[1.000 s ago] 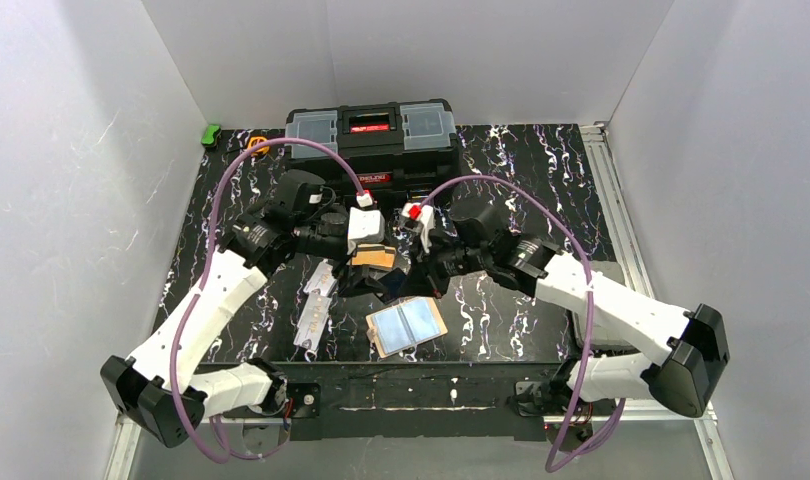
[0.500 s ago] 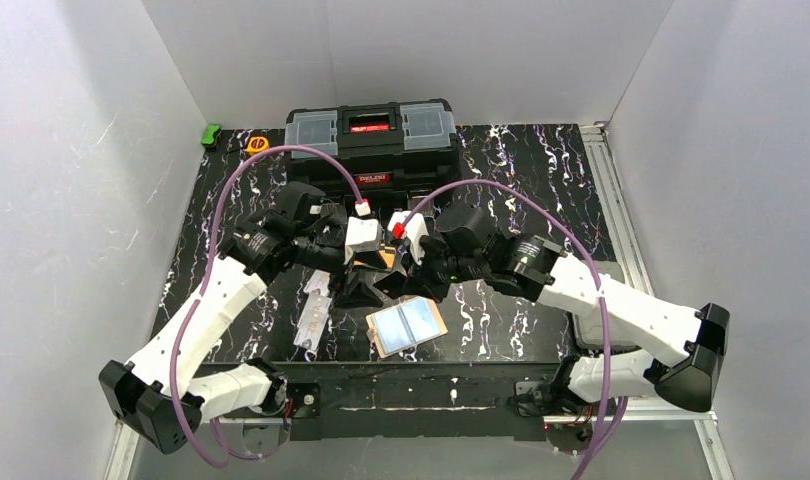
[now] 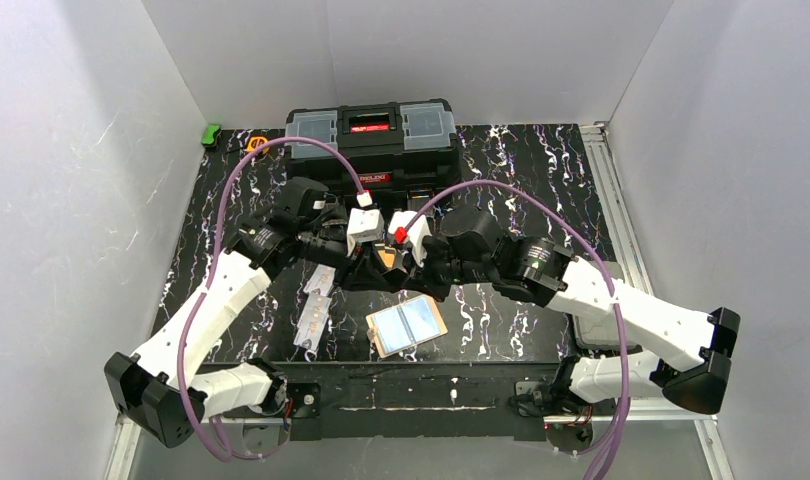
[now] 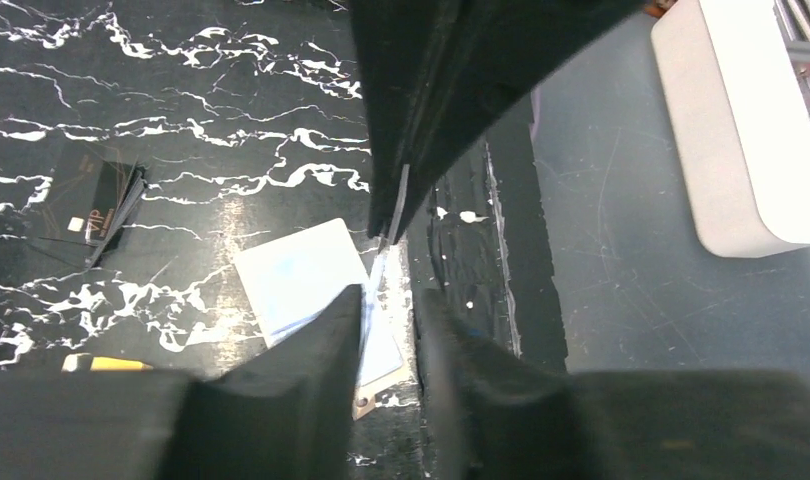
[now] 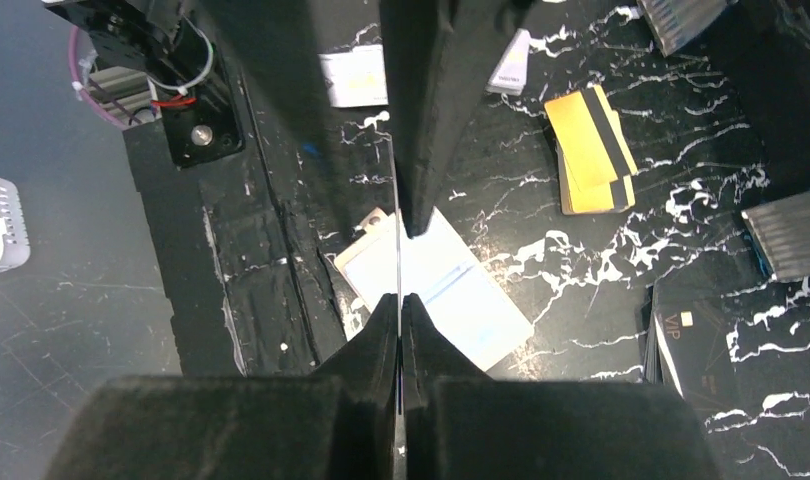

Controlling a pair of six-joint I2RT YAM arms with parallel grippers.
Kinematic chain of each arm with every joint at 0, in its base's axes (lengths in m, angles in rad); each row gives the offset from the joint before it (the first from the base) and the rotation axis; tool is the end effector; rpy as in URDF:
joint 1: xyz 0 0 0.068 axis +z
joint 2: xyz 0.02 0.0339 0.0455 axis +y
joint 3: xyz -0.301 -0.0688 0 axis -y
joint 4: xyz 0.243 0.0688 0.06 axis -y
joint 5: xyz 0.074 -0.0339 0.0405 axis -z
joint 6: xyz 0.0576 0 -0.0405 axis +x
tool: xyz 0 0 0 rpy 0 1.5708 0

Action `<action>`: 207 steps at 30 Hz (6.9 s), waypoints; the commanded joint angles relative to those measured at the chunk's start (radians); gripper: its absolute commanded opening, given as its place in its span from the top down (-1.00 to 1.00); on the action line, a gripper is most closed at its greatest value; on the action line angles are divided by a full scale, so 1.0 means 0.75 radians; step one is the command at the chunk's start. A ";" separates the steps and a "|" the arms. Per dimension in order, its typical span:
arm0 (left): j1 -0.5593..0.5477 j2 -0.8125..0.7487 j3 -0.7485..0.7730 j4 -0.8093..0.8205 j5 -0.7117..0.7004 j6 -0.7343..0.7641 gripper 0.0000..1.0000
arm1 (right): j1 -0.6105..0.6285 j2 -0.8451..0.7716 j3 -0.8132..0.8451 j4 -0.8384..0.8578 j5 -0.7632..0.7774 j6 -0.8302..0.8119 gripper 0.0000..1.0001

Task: Put the credit cards into the card holder
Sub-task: Pick up the credit card from the center of the board, then insert the credit card into the card holder.

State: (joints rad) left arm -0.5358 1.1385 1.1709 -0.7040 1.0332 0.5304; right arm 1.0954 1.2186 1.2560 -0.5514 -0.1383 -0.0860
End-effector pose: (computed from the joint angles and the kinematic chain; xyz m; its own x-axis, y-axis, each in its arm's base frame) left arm 0.1603 -0.1527 0.3903 -0.0368 0.3231 -0.9456 0.9949 -0.0770 -0.0650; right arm 0.1169 0.2445 0.4006 -0.1438 -0.4653 -0.8734 -0.9514 0.3078 -0.0073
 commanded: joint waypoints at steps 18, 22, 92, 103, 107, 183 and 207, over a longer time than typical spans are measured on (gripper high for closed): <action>0.030 -0.016 -0.022 0.105 0.140 -0.237 1.00 | 0.003 -0.283 -0.198 0.393 0.161 0.046 -0.29; 0.079 -0.060 -0.100 0.449 0.157 -0.627 1.00 | -0.084 -0.486 -0.422 0.661 0.100 0.189 -0.39; 0.053 -0.091 -0.757 0.260 -0.165 1.031 -0.65 | -0.556 0.362 -0.797 1.217 -0.757 1.081 0.97; -0.052 0.153 -0.770 0.402 -0.198 1.167 -0.46 | -0.517 0.420 -0.837 1.196 -0.644 1.048 0.97; -0.079 0.172 -0.791 0.432 -0.222 1.220 -0.26 | -0.518 0.411 -0.857 1.195 -0.625 1.044 0.97; -0.166 0.215 -0.837 0.366 -0.346 1.587 0.36 | -0.516 0.495 -1.060 1.518 -0.583 1.230 0.97; -0.190 0.230 -0.833 0.366 -0.356 1.576 0.40 | -0.453 0.480 -0.971 1.263 -0.555 1.106 0.88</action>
State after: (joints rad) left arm -0.6697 1.2961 0.5381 -0.3965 0.7532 1.7164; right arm 0.7429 1.5921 0.4812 0.4881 -0.5755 0.8066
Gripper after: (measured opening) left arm 0.302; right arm 0.062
